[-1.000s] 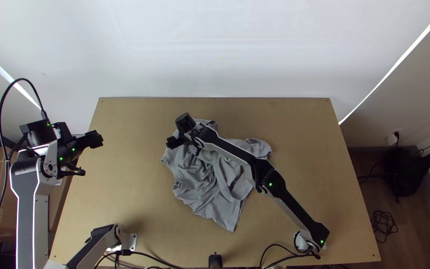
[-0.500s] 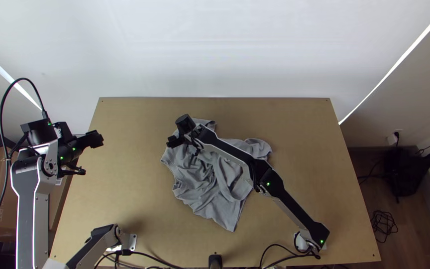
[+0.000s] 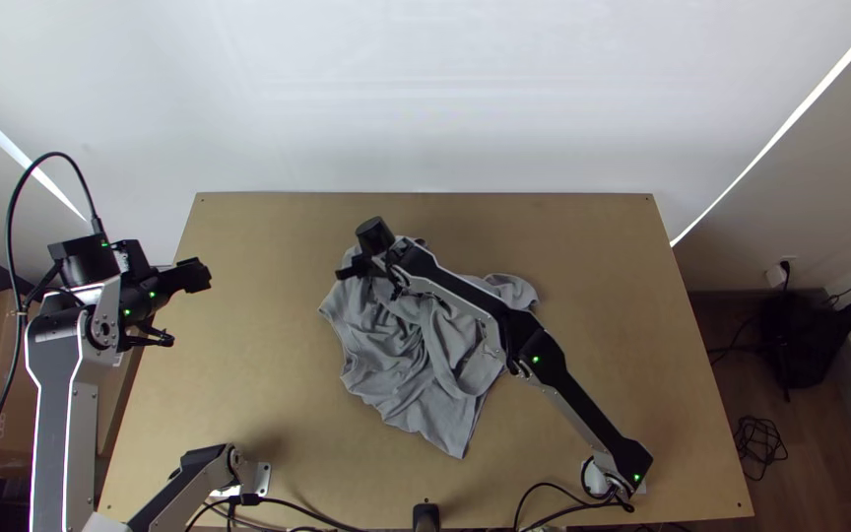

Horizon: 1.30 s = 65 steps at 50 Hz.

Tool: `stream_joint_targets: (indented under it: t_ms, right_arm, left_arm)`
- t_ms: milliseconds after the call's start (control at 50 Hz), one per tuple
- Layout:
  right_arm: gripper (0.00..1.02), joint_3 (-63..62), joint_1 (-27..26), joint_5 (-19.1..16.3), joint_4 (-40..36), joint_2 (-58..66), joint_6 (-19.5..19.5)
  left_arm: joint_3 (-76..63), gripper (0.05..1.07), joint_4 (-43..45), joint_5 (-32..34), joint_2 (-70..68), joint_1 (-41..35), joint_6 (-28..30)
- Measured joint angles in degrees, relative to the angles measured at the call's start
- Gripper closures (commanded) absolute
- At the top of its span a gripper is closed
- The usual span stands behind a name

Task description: Fold the t-shirt

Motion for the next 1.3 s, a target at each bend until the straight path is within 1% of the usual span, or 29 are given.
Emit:
stream_joint_targets:
  t_ms: [140,480,620,720,900,1120,1260,1300]
  right_arm:
    - [1.0,-0.2,-2.5,0.0,0.0,-5.6,0.8]
    - [1.0,-4.0,-8.8,0.2,-0.2,-22.9,2.6]
    - [1.0,-5.7,-11.2,0.4,-1.3,-26.1,3.0]
    - [1.0,-6.3,-12.5,0.5,-2.0,-27.3,3.0]
    - [1.0,-6.5,-13.7,0.5,-3.3,-29.9,3.0]
    - [1.0,-6.5,-13.9,0.5,-4.4,-33.3,2.7]
    - [1.0,-6.5,-14.6,0.5,-4.7,-33.9,2.4]
    - [1.0,-6.5,-14.8,0.5,-5.0,-33.9,2.0]
  left_arm:
    - [-2.0,0.11,1.1,0.0,0.0,-5.2,-0.2]
    - [-10.4,0.11,4.6,0.0,0.8,-23.1,-0.2]
    - [-13.7,0.11,8.7,0.0,4.2,-31.1,-1.3]
    - [-15.2,0.11,10.9,0.0,7.6,-35.1,-1.8]
    - [-15.5,0.11,15.1,0.0,13.5,-40.0,-2.8]
    - [-15.5,0.11,19.4,0.0,21.3,-45.2,-4.6]
    - [-15.0,0.11,21.3,0.1,25.5,-47.5,-5.7]
    - [-14.8,0.11,22.2,0.9,26.8,-47.9,-6.1]
